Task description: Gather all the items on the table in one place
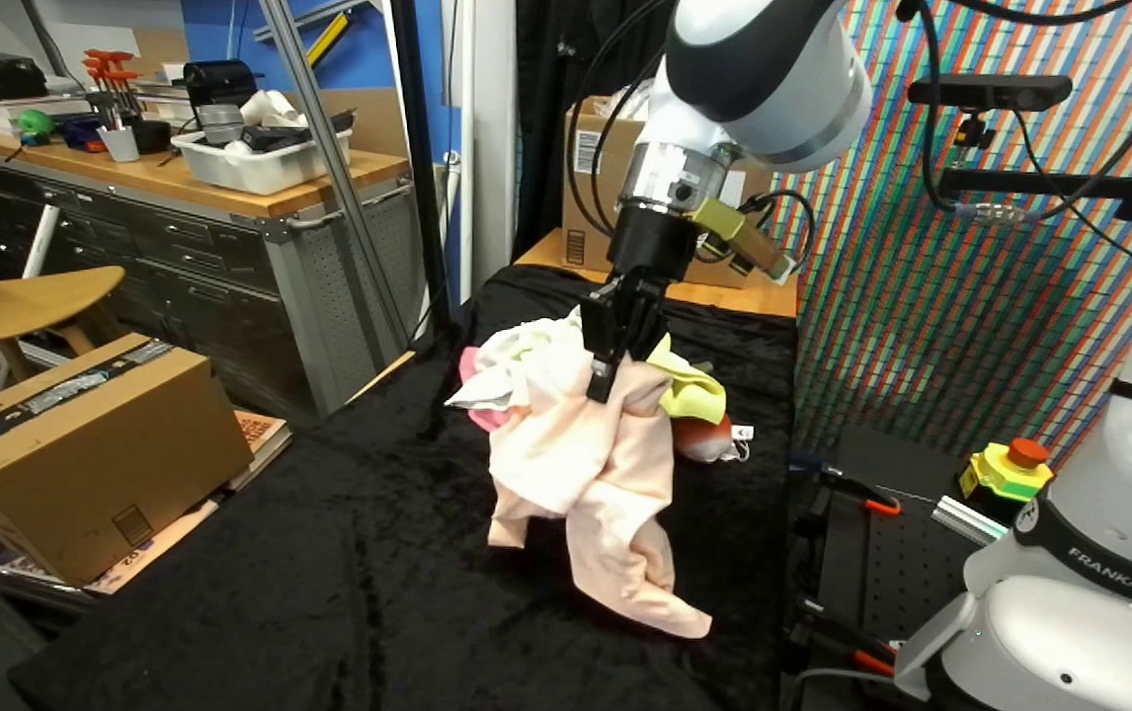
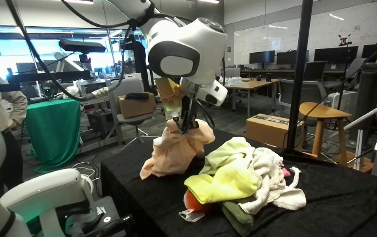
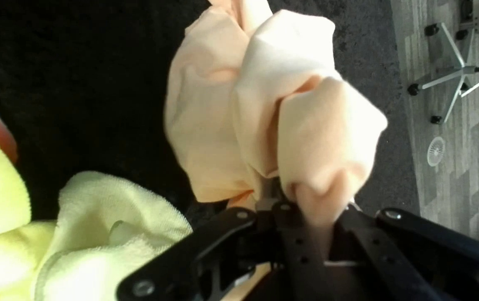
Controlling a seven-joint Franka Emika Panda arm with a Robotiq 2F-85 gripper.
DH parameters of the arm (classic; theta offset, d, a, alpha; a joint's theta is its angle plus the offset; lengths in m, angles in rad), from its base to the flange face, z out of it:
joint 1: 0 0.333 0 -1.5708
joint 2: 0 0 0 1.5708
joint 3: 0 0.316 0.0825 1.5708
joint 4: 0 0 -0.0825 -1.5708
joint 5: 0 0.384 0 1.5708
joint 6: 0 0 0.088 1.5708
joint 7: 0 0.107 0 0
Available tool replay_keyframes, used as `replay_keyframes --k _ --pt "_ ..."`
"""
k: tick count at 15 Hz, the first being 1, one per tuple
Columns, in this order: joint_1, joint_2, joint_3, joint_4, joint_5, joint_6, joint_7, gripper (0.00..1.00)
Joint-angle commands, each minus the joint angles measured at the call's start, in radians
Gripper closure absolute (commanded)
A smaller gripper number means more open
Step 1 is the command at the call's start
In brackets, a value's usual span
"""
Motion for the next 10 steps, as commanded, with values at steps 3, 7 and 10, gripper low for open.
replay_keyframes --k 3,7,10 --pt "-0.011 -0.23 -0.004 -0.15 -0.092 0.082 0.077 0.94" --pt "-0.043 -0.318 0.009 -0.219 -0.225 0.191 0.23 0.94" --pt "-0.085 -0.341 0.012 -0.242 -0.345 0.251 0.348 0.94"
